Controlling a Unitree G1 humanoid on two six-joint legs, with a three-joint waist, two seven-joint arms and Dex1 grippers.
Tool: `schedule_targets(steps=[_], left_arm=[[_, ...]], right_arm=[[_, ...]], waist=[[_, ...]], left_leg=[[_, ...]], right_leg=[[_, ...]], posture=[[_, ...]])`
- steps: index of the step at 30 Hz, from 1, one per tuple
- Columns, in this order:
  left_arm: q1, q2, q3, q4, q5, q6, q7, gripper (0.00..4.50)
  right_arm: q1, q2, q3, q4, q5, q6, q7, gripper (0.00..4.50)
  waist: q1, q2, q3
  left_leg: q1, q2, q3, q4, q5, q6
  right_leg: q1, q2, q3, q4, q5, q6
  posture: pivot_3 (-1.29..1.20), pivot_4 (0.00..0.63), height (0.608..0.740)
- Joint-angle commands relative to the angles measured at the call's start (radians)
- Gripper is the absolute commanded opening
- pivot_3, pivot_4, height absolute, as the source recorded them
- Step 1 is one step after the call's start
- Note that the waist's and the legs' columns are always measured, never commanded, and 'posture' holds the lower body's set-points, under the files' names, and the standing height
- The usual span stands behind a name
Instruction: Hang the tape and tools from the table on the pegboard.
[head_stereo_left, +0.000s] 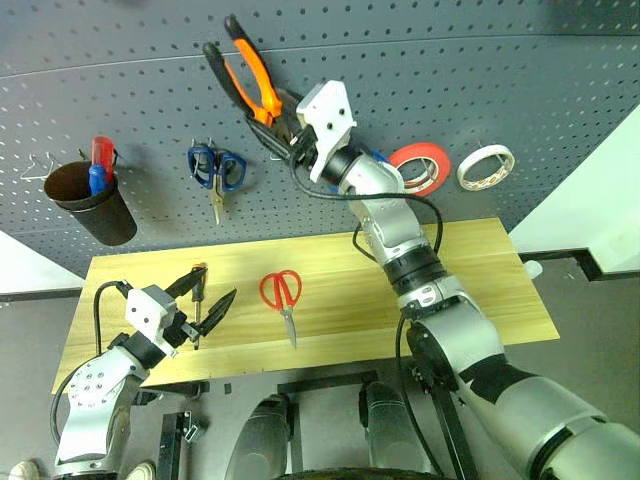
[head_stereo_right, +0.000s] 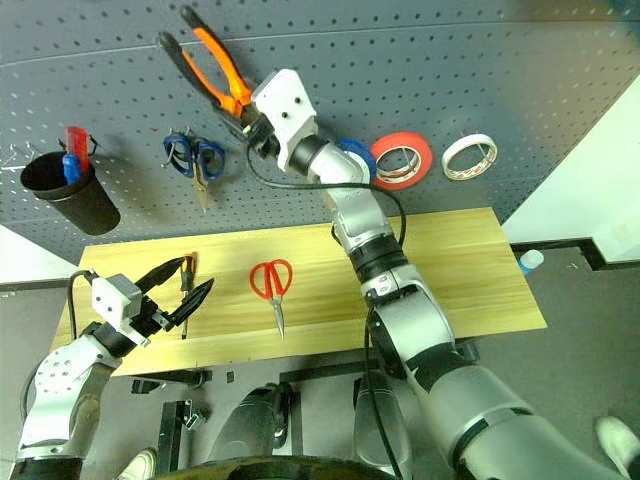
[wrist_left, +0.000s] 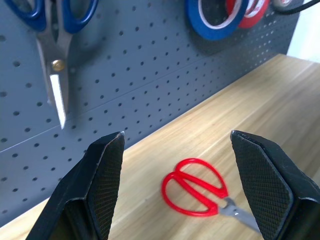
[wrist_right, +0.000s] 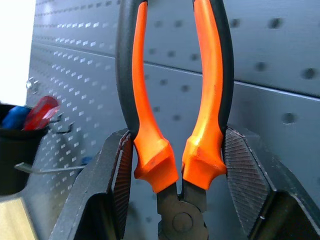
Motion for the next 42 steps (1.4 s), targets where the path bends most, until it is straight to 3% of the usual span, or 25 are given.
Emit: schedule_targets(steps=[1, 18, 25, 26, 31, 37, 42], left_arm=[[0.033, 0.010, 0.014, -0.086, -0.018, 0.031, 0.014, 3.56], [0.009, -0.001, -0.003, -0.075, -0.010, 0.059, 0.014, 3.56], [-0.009, -0.007, -0.009, -0.062, -0.006, 0.055, 0.013, 3.56], [-0.014, -0.008, -0.010, -0.057, -0.005, 0.054, 0.013, 3.56], [0.006, -0.010, 0.004, -0.085, -0.015, 0.074, 0.034, 3.56], [0.104, -0.035, 0.006, -0.200, -0.026, 0.151, 0.104, 3.56], [0.133, -0.088, -0.045, -0.267, 0.021, 0.300, 0.251, 3.56]], right_arm=[[-0.081, 0.018, -0.040, 0.038, 0.030, -0.080, -0.007, 2.30], [-0.111, 0.070, -0.067, 0.265, -0.014, -0.212, -0.089, 2.30], [-0.114, 0.056, -0.080, 0.288, -0.020, -0.235, -0.095, 4.47], [-0.114, 0.053, -0.079, 0.287, -0.025, -0.242, -0.098, 4.47], [-0.003, -0.018, -0.011, 0.066, -0.112, -0.274, -0.086, 4.47], [0.299, -0.154, 0.111, -0.505, -0.071, -0.127, 0.092, 4.47], [0.513, -0.358, 0.173, -0.856, 0.006, 0.014, 0.278, 4.47]], waist=[[-0.001, 0.000, 0.008], [-0.005, -0.002, 0.027], [-0.004, -0.002, 0.027], [-0.003, -0.002, 0.027], [0.004, -0.003, 0.026], [0.002, -0.003, 0.026], [0.009, -0.004, 0.026]], left_leg=[[0.000, 0.000, 0.000, 0.000, 0.000, 0.000], [-0.009, 0.001, 0.000, 0.001, 0.000, 0.000], [-0.009, 0.005, 0.000, 0.001, 0.003, -0.005], [-0.009, 0.006, 0.000, 0.002, 0.003, -0.005], [-0.009, 0.008, 0.000, 0.002, 0.005, -0.008], [-0.015, 0.008, 0.001, 0.000, 0.005, -0.008], [-0.015, 0.009, 0.002, 0.001, 0.004, -0.008]], right_leg=[[0.000, 0.000, 0.000, 0.000, 0.000, 0.000], [-0.010, 0.002, 0.000, 0.003, 0.000, -0.002], [-0.010, 0.005, 0.000, 0.003, 0.002, -0.004], [-0.010, 0.006, 0.000, 0.003, 0.003, -0.005], [-0.010, 0.008, 0.000, 0.003, 0.003, -0.009], [-0.015, 0.008, 0.000, 0.000, 0.003, -0.005], [-0.015, 0.008, 0.000, 0.000, 0.003, -0.006]], posture=[[0.07, 0.261, 0.733], [0.06, 0.253, 0.733], [0.06, 0.240, 0.733], [0.05, 0.234, 0.733], [0.05, 0.223, 0.733], [0.02, 0.221, 0.733], [0.01, 0.226, 0.733]])
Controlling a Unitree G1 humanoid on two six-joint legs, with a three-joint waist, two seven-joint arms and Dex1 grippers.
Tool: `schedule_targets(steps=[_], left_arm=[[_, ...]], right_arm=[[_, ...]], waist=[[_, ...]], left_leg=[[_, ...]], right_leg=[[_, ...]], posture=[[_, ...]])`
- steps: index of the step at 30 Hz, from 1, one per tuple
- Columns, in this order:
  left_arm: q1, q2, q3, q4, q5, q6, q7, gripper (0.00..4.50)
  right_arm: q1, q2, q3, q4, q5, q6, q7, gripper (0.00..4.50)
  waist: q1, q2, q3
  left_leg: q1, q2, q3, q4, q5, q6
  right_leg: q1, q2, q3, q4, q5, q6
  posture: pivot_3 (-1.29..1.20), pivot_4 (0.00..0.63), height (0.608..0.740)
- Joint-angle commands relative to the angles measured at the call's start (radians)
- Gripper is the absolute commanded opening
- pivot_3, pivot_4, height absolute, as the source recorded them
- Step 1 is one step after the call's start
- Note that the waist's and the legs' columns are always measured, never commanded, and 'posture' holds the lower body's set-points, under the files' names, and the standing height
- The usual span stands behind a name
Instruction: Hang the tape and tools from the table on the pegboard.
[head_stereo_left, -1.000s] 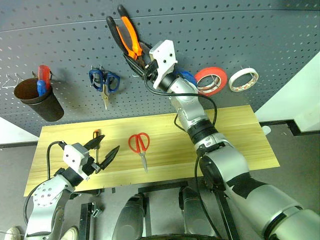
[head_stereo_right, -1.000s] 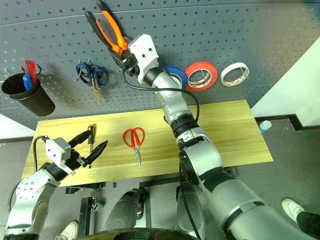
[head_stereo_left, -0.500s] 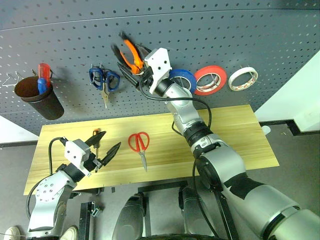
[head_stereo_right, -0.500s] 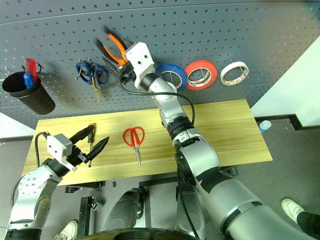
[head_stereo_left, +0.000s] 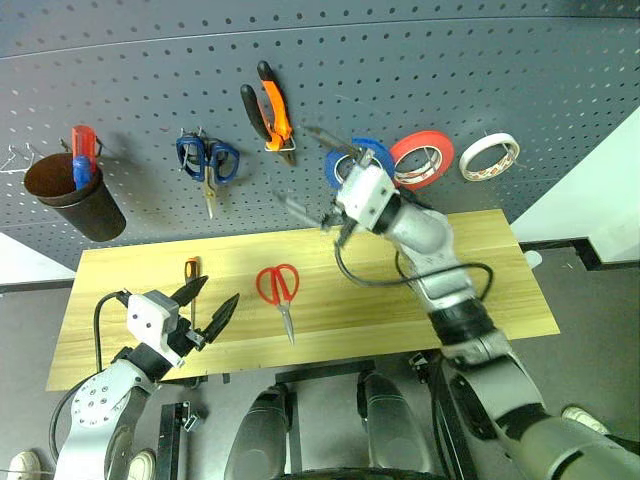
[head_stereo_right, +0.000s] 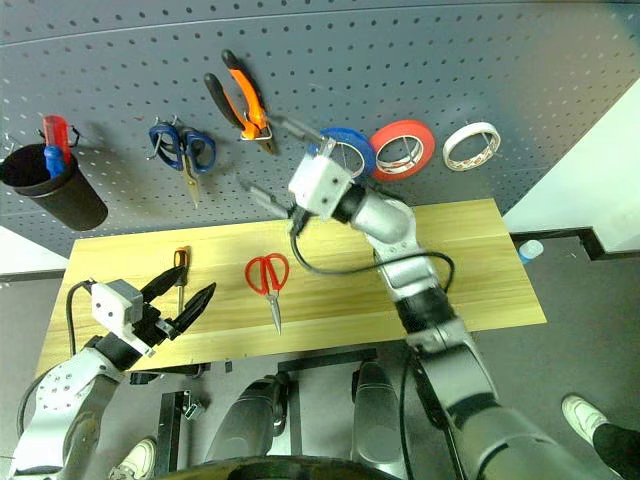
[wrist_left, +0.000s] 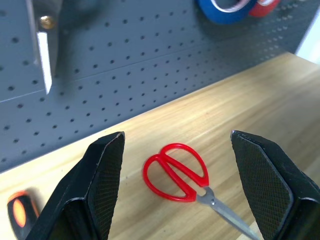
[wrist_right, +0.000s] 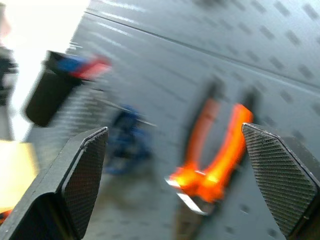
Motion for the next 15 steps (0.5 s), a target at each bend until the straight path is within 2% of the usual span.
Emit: schedule_targets(steps=[1, 4, 7, 12, 15], left_arm=[[0.002, -0.037, -0.049, -0.063, 0.047, 0.125, 0.126, 3.56], [-0.054, -0.080, -0.102, -0.075, 0.082, 0.299, 0.252, 3.56], [-0.143, -0.131, -0.146, -0.065, 0.111, 0.509, 0.382, 4.43], [-0.394, -0.251, -0.193, 0.074, 0.193, 0.896, 0.597, 4.48], [-0.506, -0.306, -0.231, 0.151, 0.234, 1.009, 0.652, 4.48]], right_arm=[[0.111, -0.127, 0.026, -0.222, 0.069, 0.072, 0.129, 4.47], [0.212, -0.230, 0.015, -0.276, 0.091, 0.092, 0.187, 4.47], [0.303, -0.307, -0.004, -0.260, 0.062, 0.056, 0.207, 4.50], [0.384, -0.377, 0.000, -0.159, -0.021, -0.072, 0.201, 4.50], [0.407, -0.388, 0.003, -0.119, -0.048, -0.113, 0.192, 4.50]], waist=[[0.010, 0.000, 0.000], [0.017, -0.001, 0.000], [0.020, -0.002, 0.000], [0.015, -0.003, 0.000], [0.011, -0.004, -0.001]], left_leg=[[0.001, 0.000, 0.000, 0.001, 0.000, 0.000], [0.003, 0.000, 0.000, 0.003, 0.000, 0.000], [0.003, 0.000, 0.000, 0.006, 0.000, 0.000], [0.005, 0.000, 0.000, 0.008, 0.000, 0.000], [0.006, 0.000, 0.000, 0.008, 0.000, 0.000]], right_leg=[[0.002, 0.000, 0.000, -0.001, -0.001, -0.001], [0.007, 0.000, -0.001, -0.003, -0.004, 0.000], [0.009, 0.000, -0.001, -0.003, -0.003, -0.001], [0.011, 0.000, -0.001, -0.001, -0.001, 0.003], [0.011, 0.000, -0.001, -0.002, 0.000, 0.004]], posture=[[0.01, 0.226, 0.733], [0.00, 0.227, 0.733], [0.00, 0.224, 0.733], [-0.02, 0.212, 0.733], [-0.03, 0.206, 0.733]])
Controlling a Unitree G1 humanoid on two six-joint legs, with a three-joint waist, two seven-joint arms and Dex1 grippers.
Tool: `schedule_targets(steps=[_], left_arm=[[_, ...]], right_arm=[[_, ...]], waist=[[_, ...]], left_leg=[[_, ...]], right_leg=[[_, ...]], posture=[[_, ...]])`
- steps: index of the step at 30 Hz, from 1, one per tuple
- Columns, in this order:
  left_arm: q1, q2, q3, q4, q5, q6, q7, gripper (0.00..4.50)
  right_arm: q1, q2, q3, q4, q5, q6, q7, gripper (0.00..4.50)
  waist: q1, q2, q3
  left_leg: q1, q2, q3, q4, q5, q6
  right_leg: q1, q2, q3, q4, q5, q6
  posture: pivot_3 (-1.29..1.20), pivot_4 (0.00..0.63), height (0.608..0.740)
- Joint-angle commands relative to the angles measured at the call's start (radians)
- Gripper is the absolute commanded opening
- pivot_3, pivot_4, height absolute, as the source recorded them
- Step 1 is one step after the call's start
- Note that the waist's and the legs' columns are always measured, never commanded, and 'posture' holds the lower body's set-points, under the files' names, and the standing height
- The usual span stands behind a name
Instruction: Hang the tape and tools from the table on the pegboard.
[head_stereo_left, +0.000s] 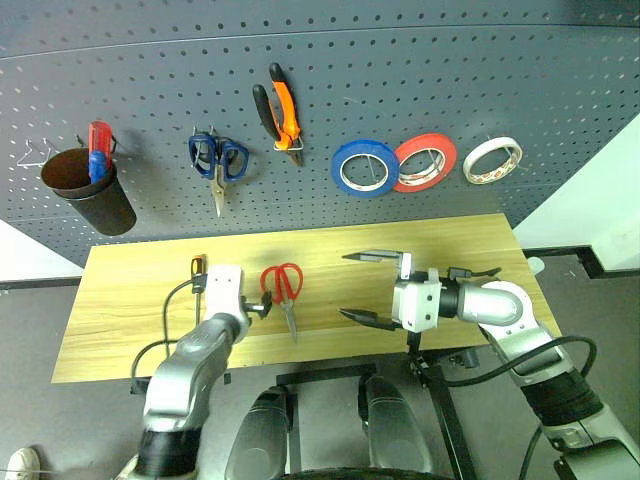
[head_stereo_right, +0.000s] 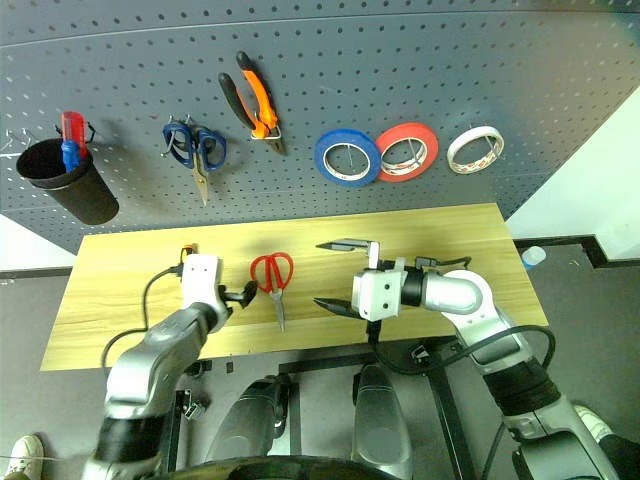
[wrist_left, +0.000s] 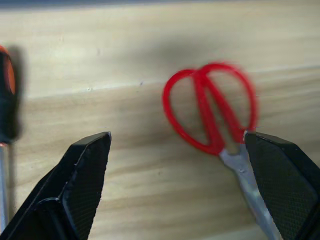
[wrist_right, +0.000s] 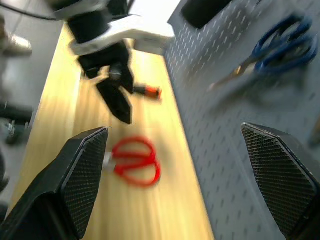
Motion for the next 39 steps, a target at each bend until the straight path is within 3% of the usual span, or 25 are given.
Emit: schedule_targets(steps=[1, 9, 18, 27, 30, 39], left_arm=[[-0.076, -0.057, -0.033, 0.056, 0.046, 0.134, 0.073, 4.48], [-0.210, -0.212, 0.030, 0.193, 0.052, 0.241, 0.132, 4.48], [-0.313, -0.280, 0.128, 0.370, 0.059, 0.223, 0.181, 4.48], [-0.372, -0.342, 0.240, 0.450, 0.052, 0.239, 0.237, 4.48], [-0.379, -0.359, 0.267, 0.452, 0.043, 0.231, 0.270, 3.90], [-0.392, -0.366, 0.293, 0.460, 0.032, 0.244, 0.338, 0.83]], right_arm=[[0.020, -0.014, -0.007, 0.021, -0.025, -0.069, -0.010, 4.50], [0.051, -0.043, -0.009, 0.062, 0.007, -0.100, 0.029, 4.50], [0.125, -0.085, -0.037, 0.076, 0.204, 0.121, 0.169, 4.50], [0.063, -0.060, -0.092, 0.255, 0.202, 0.102, 0.177, 4.50], [0.060, -0.055, -0.097, 0.278, 0.196, 0.081, 0.179, 4.50], [0.053, -0.033, -0.105, 0.294, 0.186, 0.054, 0.152, 4.50]], waist=[[0.000, 0.000, 0.000], [0.002, -0.002, -0.001], [0.003, -0.003, -0.002], [0.001, -0.003, -0.003], [-0.001, -0.003, -0.003], [0.001, -0.003, -0.005]], left_leg=[[0.000, 0.000, 0.000, 0.000, 0.000, 0.000], [-0.001, 0.000, 0.000, 0.000, 0.000, 0.000], [-0.001, -0.001, 0.000, 0.004, 0.000, -0.001], [0.000, -0.001, 0.002, 0.011, 0.000, -0.001], [0.001, 0.000, 0.002, 0.011, 0.000, -0.001], [0.001, -0.001, 0.004, 0.011, 0.000, -0.001]], right_leg=[[0.000, 0.000, 0.000, 0.000, 0.001, -0.001], [0.000, 0.000, 0.000, -0.001, 0.002, -0.002], [0.002, 0.000, 0.000, -0.001, 0.002, -0.002], [0.006, 0.000, 0.000, -0.001, 0.003, 0.004], [0.006, 0.000, 0.001, -0.001, 0.004, 0.006], [0.007, 0.000, 0.002, -0.001, 0.005, 0.007]], posture=[[-0.03, 0.203, 0.733], [-0.06, 0.189, 0.733], [-0.07, 0.181, 0.733], [-0.08, 0.179, 0.733], [-0.08, 0.179, 0.733], [-0.08, 0.178, 0.733]])
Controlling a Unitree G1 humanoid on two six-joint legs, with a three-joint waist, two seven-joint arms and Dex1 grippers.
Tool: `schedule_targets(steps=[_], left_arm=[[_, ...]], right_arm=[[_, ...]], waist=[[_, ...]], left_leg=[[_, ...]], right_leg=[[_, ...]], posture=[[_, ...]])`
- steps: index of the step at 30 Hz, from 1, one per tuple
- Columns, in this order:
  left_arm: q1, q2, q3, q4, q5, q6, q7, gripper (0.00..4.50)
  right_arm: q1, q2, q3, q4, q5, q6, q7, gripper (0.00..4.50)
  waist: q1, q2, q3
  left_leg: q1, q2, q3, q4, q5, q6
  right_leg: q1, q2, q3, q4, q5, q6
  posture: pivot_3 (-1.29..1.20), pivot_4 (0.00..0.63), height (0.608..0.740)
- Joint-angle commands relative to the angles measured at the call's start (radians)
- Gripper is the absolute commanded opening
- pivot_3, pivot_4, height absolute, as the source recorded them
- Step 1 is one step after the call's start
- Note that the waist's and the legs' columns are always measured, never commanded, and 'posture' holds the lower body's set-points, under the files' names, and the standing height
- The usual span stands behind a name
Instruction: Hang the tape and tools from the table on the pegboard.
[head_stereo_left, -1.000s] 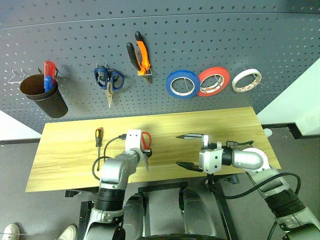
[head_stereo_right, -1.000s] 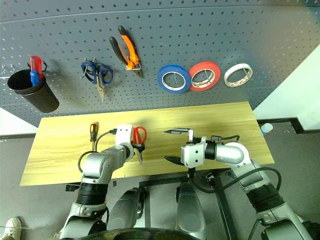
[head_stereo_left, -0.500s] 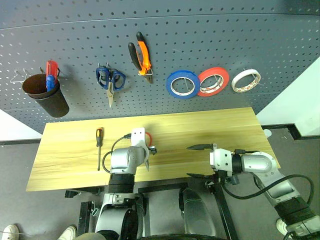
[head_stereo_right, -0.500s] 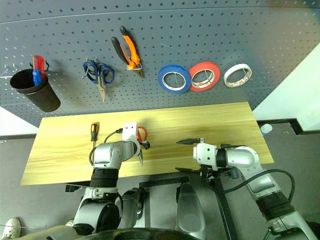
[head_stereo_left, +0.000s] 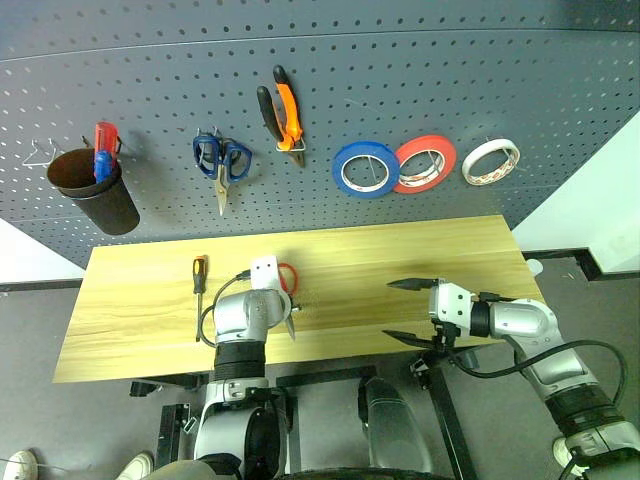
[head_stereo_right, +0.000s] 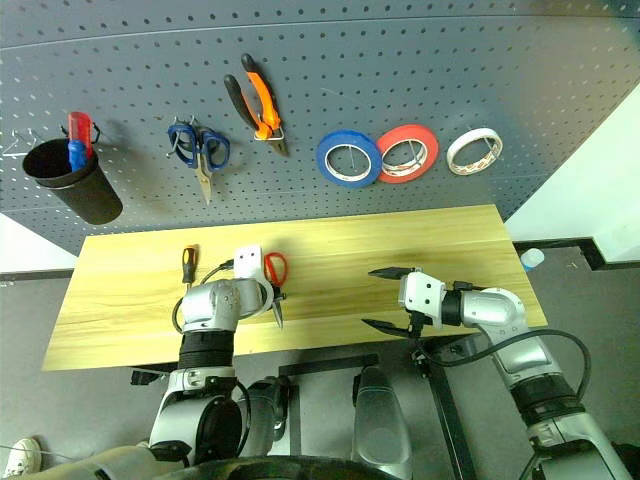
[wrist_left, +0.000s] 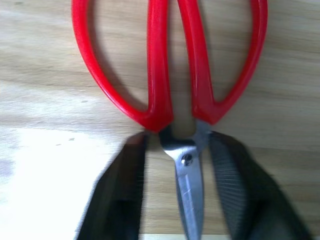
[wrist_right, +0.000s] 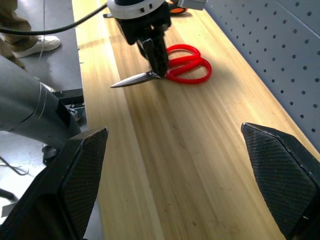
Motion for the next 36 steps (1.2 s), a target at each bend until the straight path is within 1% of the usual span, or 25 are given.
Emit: schedule_targets(steps=[1, 3, 4, 9, 14, 17, 18, 24, 30, 36], left_arm=[[-0.027, -0.057, 0.017, 0.039, 0.001, 0.022, 0.030, 0.55], [-0.031, -0.056, 0.020, 0.043, -0.002, 0.022, 0.036, 0.06], [-0.032, -0.055, 0.020, 0.045, -0.004, 0.022, 0.038, 0.02], [-0.048, -0.037, -0.002, 0.039, -0.004, 0.026, 0.036, 0.02], [-0.063, -0.040, 0.012, 0.025, -0.019, 0.022, 0.034, 0.02], [-0.066, -0.053, 0.027, 0.004, -0.040, 0.051, 0.032, 0.87], [-0.068, -0.052, 0.019, -0.001, -0.039, 0.062, 0.033, 1.13], [-0.098, -0.016, -0.067, 0.013, 0.003, 0.132, 0.038, 3.08], [-0.112, -0.030, -0.061, 0.030, -0.001, 0.141, 0.031, 3.08], [-0.133, -0.062, -0.025, 0.067, -0.007, 0.160, 0.054, 3.08]], right_arm=[[-0.015, 0.012, -0.028, -0.006, -0.003, -0.022, -0.012, 4.50], [-0.017, 0.015, -0.028, -0.004, -0.006, -0.025, -0.017, 4.50], [-0.019, 0.016, -0.028, -0.003, -0.007, -0.026, -0.019, 4.50], [-0.023, 0.029, -0.028, -0.010, -0.007, -0.020, -0.028, 4.50], [-0.034, 0.040, -0.025, -0.005, -0.012, -0.017, -0.030, 4.50], [-0.033, 0.045, -0.022, -0.003, -0.020, -0.022, -0.035, 4.50], [-0.032, 0.046, -0.022, -0.004, -0.021, -0.023, -0.037, 4.50], [-0.015, 0.047, -0.023, -0.016, -0.025, -0.023, -0.045, 4.50], [-0.001, 0.045, -0.023, -0.027, -0.027, -0.022, -0.052, 4.50], [0.006, 0.043, -0.026, -0.032, -0.029, -0.020, -0.059, 4.50]], waist=[[0.000, 0.000, -0.001], [0.000, 0.000, -0.001], [0.000, 0.000, -0.001], [-0.001, 0.000, -0.001], [-0.001, -0.001, -0.001], [0.000, -0.001, -0.001], [0.000, -0.001, -0.001], [-0.001, -0.001, -0.001], [-0.002, -0.001, -0.001], [-0.002, -0.001, 0.000]], left_leg=[[0.001, 0.000, 0.000, 0.000, 0.000, 0.000], [0.002, 0.000, 0.000, 0.000, 0.000, 0.000], [0.004, 0.000, 0.000, 0.000, 0.000, 0.000], [0.010, 0.000, 0.001, -0.001, 0.000, 0.000], [0.010, 0.000, 0.000, -0.001, 0.000, 0.000], [0.010, 0.000, 0.000, -0.001, 0.000, 0.000], [0.010, 0.000, 0.000, -0.001, 0.000, 0.000], [0.010, 0.000, 0.000, -0.001, 0.000, 0.000], [0.010, 0.000, 0.000, -0.001, 0.000, 0.000], [0.010, 0.000, 0.001, -0.001, 0.000, 0.000]], right_leg=[[0.001, 0.000, 0.000, 0.000, 0.000, 0.000], [0.002, 0.000, 0.000, 0.000, 0.000, 0.000], [0.004, 0.000, 0.000, 0.000, 0.000, 0.000], [0.011, 0.000, 0.000, -0.002, 0.000, 0.000], [0.011, 0.000, 0.000, -0.002, 0.000, 0.000], [0.011, 0.000, 0.000, -0.002, 0.000, 0.000], [0.011, 0.000, 0.000, -0.002, 0.000, 0.000], [0.011, 0.000, 0.000, -0.002, 0.000, 0.001], [0.011, 0.000, 0.000, -0.002, 0.000, 0.001], [0.011, 0.000, 0.000, -0.002, 0.000, 0.001]], posture=[[-0.08, 0.178, 0.733], [-0.08, 0.177, 0.733], [-0.08, 0.177, 0.733], [-0.08, 0.175, 0.733], [-0.07, 0.174, 0.733], [-0.07, 0.175, 0.733], [-0.07, 0.175, 0.733], [-0.08, 0.175, 0.733], [-0.09, 0.178, 0.733], [-0.09, 0.180, 0.733]])
